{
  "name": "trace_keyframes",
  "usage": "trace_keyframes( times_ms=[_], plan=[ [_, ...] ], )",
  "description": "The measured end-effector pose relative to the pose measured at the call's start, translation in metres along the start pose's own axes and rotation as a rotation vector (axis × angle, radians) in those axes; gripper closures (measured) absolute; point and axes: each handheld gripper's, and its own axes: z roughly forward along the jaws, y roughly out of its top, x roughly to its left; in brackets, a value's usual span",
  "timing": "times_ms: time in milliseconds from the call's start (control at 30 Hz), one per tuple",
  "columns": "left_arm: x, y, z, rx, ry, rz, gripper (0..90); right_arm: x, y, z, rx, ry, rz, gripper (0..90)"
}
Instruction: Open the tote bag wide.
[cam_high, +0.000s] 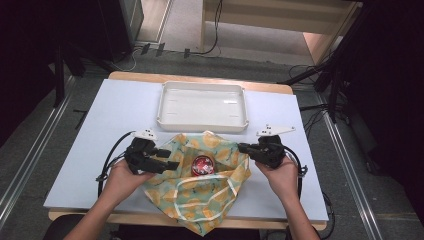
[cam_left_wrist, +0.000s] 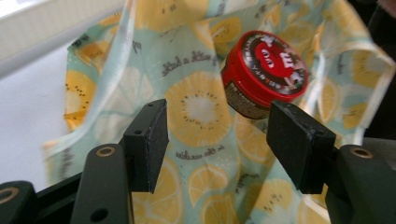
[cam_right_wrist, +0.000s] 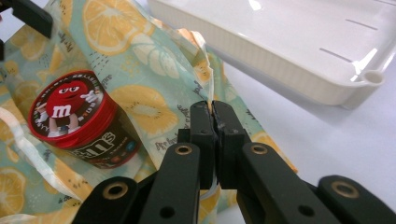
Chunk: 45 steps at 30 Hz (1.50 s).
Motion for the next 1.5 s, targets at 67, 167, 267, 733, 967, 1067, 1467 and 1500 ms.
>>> trace_keyframes(
  times_ms=[67,167,267,733,967,1067,1467,1500],
  plan=[
    [0.001,0.001,0.01,0.012,-0.005,-0.001,39.5,0.0,0.0,-0.001,0.001,-0.002,-0.002,89.0],
    [0.002,0.002,0.017,0.02,-0.009,-0.005,39.5,0.001,-0.001,-0.001,-0.001,-0.003,-0.001,89.0],
    [0.005,0.004,0.03,0.054,0.01,-0.009,41.9,0.003,-0.001,-0.002,-0.004,-0.003,0.003,89.0],
    [0.024,0.013,0.036,0.113,0.021,-0.016,90.0,-0.004,-0.006,-0.005,-0.001,-0.021,0.003,89.3],
    [0.038,0.024,0.015,0.035,0.049,-0.044,90.0,-0.015,-0.008,-0.004,0.001,-0.047,0.025,90.0],
    [0.047,0.027,0.002,-0.004,0.075,-0.06,90.0,-0.018,-0.01,-0.004,0.011,-0.066,0.032,90.0],
    [0.045,0.029,0.01,0.006,0.044,-0.068,90.0,-0.013,-0.008,-0.007,-0.038,-0.071,0.017,76.2],
    [0.045,0.03,0.011,0.011,0.043,-0.063,90.0,-0.01,-0.006,-0.01,-0.054,-0.068,0.015,75.4]
  ],
)
